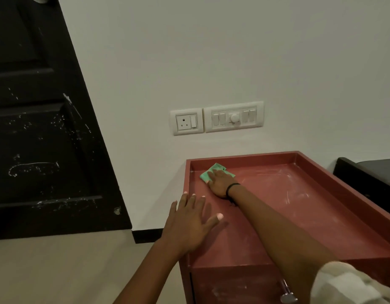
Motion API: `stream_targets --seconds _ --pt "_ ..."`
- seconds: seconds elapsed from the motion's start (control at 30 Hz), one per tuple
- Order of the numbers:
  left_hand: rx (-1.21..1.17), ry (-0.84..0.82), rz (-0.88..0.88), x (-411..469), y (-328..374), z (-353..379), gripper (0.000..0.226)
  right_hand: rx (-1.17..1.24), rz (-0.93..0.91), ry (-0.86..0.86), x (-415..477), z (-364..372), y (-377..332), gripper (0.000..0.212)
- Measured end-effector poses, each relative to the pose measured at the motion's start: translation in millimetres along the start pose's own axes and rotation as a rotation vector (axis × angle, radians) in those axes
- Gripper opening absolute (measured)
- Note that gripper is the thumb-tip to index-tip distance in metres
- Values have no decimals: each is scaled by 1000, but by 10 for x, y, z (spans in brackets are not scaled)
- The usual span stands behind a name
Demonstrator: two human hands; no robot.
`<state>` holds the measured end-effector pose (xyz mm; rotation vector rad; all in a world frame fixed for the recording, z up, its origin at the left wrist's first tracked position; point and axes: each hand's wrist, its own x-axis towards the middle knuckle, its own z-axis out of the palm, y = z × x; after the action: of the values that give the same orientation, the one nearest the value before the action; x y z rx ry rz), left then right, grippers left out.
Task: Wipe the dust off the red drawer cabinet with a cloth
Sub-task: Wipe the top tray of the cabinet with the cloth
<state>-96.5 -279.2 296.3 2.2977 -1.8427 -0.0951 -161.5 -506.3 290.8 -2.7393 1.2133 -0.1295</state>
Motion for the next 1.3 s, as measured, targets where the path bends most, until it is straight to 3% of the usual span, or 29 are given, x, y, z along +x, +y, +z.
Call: stream_targets --seconds 0.1,0.27,0.57,0.9,1.07,1.3 --pt "17 8 16 -28 34 -51 88 22 -35 9 -326 -1 -9 53" --pt "-25 7 46 -71 59 -125 99 71 -133 14 -1306 72 -13 53" --pt "1 -12 54 103 112 -142 97 60 -145 111 -2515 225 -152 56" --pt "0 0 91 139 76 -72 90 50 -116 97 -1976 159 23 56" --pt "-11 5 95 102 103 -104 112 43 -73 20 -1322 49 269 54" --pt "18 15 112 158 63 -38 117 23 -11 -24 -323 -191 512 51"
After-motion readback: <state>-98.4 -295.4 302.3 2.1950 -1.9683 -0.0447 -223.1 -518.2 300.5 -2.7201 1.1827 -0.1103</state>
